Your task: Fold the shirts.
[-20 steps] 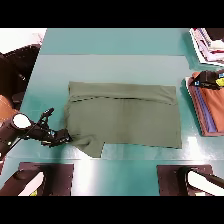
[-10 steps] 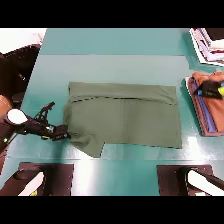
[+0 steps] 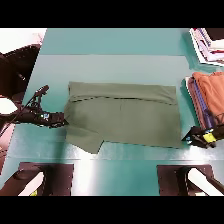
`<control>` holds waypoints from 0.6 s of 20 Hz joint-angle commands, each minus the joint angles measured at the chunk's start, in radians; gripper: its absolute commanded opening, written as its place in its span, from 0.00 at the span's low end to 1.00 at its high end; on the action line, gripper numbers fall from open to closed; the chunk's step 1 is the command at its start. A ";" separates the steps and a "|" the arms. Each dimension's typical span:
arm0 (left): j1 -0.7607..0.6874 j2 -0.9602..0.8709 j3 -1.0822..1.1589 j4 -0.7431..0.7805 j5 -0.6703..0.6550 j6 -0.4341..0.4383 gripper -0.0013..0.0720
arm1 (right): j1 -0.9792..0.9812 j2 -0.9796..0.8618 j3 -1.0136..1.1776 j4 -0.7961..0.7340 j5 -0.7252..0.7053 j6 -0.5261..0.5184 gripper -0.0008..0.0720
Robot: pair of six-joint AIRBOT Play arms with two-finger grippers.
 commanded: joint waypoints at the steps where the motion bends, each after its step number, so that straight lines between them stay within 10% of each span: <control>1: 0.001 0.001 0.008 0.000 0.009 0.007 0.06 | -0.020 -0.047 -0.114 0.099 -0.049 -0.037 0.63; 9: 0.001 0.001 0.008 0.098 -0.057 0.050 0.05 | -0.020 0.021 -0.058 0.100 -0.073 -0.090 0.03; 12: 0.000 0.030 0.007 0.098 -0.128 0.033 0.05 | -0.021 0.114 -0.007 0.096 0.034 -0.093 0.03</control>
